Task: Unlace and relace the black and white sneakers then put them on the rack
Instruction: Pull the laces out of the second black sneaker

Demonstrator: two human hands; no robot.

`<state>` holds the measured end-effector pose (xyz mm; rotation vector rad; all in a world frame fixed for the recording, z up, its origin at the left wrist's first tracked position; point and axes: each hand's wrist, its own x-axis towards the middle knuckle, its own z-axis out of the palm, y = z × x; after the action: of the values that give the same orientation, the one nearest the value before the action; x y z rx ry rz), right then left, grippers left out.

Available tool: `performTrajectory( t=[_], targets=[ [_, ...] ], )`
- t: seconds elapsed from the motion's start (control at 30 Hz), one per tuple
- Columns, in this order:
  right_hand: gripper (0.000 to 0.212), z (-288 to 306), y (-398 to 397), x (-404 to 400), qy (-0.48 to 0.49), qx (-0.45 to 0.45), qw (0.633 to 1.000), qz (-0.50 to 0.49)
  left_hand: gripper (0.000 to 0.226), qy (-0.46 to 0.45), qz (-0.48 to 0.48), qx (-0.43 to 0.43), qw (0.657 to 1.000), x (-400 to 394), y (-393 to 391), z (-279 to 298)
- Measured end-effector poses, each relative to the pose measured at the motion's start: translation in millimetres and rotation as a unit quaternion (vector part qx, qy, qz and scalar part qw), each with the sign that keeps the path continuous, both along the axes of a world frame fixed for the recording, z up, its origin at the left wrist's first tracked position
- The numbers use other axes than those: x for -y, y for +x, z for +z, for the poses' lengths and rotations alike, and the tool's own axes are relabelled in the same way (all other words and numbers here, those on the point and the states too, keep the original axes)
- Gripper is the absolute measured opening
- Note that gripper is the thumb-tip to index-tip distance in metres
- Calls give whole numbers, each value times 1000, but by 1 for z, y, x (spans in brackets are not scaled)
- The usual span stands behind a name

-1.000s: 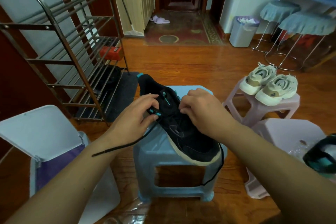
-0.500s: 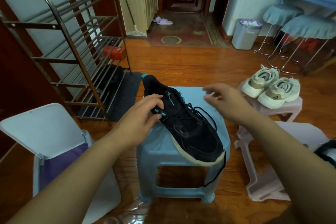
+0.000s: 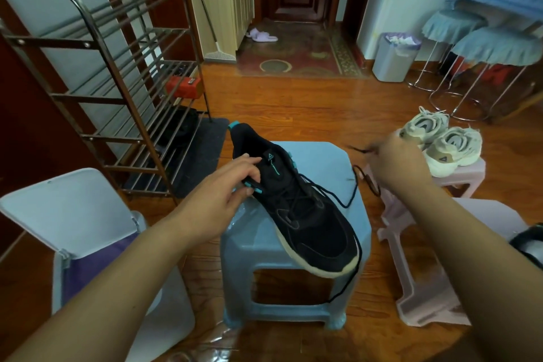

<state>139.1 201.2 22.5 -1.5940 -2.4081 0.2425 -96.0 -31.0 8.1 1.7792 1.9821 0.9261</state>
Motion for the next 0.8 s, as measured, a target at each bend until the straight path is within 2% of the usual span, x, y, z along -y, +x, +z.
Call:
performTrajectory(
  t=[0.07, 0.17, 0.23, 0.3, 0.33, 0.43, 0.53, 0.63, 0.73, 0.8],
  targets=[
    [33, 0, 2, 9, -18, 29, 999, 13, 22, 6, 7, -13, 1000, -2, 3, -1],
    [13, 13, -15, 48, -36, -86, 993, 65, 23, 16, 16, -29, 999, -5, 6, -1],
    [25, 22, -32, 86, -76, -113, 983, 120, 24, 31, 36, -45, 998, -7, 10, 0],
    [33, 22, -47, 119, -108, -89, 978, 158, 23, 44, 59, -92, 993, -11, 17, 1],
    [35, 19, -52, 128, -92, -71, 980, 163, 24, 51, 70, -118, 989, -12, 22, 1],
    [32, 16, -52, 123, -54, -58, 989, 128, 26, 70, 115, -146, 980, -13, 43, 1],
    [17, 24, -45, 106, -151, -86, 981, 88, 33, 67, 119, -176, 975, -11, 57, 0],
    [18, 30, -41, 103, -281, -201, 937, 43, 36, 64, 103, -213, 970, -7, 57, 4],
    [26, 29, -47, 101, -298, -196, 934, 28, 37, 67, 88, -296, 949, -8, 53, 7],
    [23, 26, -50, 98, -305, -205, 930, 25, 37, 65, 75, -315, 944, -11, 50, 7]
  ],
)
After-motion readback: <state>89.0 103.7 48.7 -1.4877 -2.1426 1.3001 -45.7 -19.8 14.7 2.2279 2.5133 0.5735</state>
